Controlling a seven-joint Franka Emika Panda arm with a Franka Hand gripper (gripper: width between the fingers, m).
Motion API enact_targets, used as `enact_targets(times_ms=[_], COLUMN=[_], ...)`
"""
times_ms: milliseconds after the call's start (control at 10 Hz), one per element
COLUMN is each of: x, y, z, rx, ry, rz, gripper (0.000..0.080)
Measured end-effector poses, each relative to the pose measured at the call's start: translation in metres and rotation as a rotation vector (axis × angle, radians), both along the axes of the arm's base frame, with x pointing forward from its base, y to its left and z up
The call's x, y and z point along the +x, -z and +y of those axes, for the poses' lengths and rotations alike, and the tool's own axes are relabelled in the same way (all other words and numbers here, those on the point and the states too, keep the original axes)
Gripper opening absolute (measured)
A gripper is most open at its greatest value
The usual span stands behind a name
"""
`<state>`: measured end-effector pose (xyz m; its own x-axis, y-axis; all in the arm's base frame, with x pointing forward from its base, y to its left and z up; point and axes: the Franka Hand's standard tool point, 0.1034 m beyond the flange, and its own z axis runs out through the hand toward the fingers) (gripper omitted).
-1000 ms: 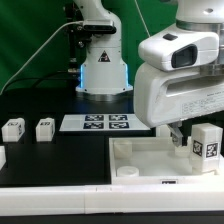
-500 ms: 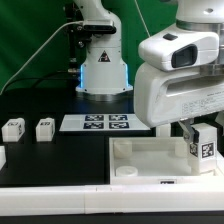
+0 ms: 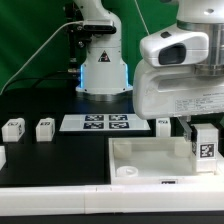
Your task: Assemble one leg
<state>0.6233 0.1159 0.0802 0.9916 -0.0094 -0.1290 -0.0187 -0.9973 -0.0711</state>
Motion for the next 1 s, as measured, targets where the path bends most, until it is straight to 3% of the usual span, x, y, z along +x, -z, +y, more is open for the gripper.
enact_targets(times_ms=[400, 1000], x=[0.0023, 0.0045], y=[0.0000, 0.0002], z=[0.0037, 0.0051], rx=[-0.072, -0.135], ry=[0.538, 1.229], rz=[0.018, 0.061], gripper=[0.0294, 0.0294])
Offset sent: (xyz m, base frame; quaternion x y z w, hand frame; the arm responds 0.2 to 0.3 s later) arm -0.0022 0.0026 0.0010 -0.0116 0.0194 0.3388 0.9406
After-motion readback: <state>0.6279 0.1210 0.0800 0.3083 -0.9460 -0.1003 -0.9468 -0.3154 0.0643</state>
